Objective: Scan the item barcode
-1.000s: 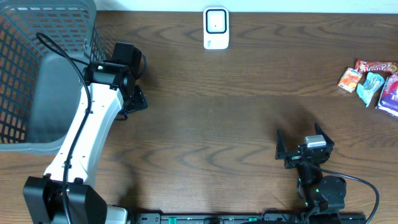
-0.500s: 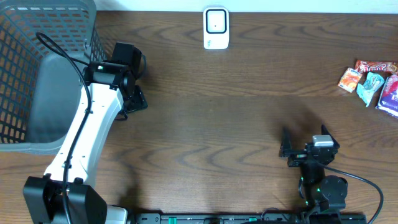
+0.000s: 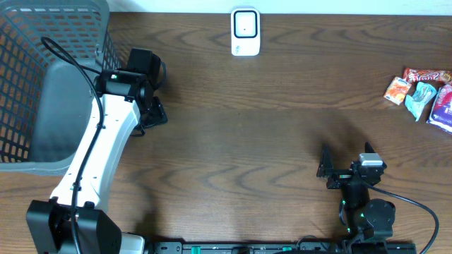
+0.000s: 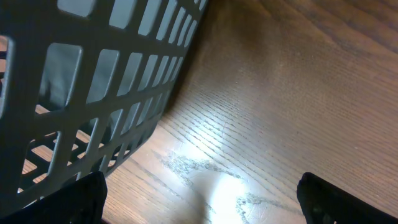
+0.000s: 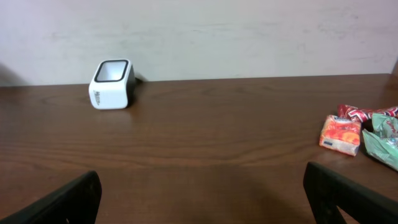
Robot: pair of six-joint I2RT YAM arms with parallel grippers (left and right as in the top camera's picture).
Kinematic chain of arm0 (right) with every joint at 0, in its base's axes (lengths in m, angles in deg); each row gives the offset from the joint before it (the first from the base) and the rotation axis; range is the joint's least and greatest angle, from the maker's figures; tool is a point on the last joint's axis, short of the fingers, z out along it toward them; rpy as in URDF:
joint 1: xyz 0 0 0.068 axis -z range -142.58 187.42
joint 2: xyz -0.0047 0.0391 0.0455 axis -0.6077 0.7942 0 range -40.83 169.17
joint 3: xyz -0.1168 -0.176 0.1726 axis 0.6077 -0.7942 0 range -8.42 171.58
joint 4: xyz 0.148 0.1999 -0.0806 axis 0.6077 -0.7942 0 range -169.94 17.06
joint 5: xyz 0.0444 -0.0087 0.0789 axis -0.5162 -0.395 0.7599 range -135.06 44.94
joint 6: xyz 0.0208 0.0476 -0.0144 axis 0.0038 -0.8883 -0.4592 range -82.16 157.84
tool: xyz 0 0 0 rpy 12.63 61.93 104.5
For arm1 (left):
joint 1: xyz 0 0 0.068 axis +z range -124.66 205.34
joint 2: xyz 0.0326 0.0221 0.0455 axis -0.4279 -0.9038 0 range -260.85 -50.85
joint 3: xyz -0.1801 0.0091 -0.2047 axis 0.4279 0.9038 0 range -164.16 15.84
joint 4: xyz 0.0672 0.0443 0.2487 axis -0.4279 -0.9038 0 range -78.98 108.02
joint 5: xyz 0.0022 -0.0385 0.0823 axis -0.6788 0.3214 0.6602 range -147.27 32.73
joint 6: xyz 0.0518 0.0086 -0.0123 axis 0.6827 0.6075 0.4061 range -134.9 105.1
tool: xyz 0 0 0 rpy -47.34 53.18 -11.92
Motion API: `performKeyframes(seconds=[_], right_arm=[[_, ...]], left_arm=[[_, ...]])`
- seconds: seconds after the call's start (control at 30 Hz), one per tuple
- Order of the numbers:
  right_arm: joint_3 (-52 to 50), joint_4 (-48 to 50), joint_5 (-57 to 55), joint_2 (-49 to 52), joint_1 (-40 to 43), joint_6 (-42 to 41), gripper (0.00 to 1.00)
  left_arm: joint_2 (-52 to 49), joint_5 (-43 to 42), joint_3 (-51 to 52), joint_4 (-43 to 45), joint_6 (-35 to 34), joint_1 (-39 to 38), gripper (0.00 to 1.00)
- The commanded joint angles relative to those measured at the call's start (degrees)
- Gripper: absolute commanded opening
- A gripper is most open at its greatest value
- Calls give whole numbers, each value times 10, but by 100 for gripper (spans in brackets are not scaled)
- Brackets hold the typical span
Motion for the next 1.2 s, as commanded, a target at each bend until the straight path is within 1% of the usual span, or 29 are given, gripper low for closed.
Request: performKeyframes(seconds=[0.0, 1.0, 1.1, 1.17], right_arm=[[-3, 0, 3, -4, -1, -10, 99], [-3, 0, 3, -4, -1, -10, 99], [-3, 0, 3, -4, -1, -10, 99], [-3, 0, 3, -4, -1, -10, 99]], left_arm=[[4, 4, -1, -4, -5, 1, 98], [6, 3, -1, -3, -6, 1, 98], [14, -15, 1, 1, -6, 1, 98], [35, -43, 13, 31, -5, 1, 98]])
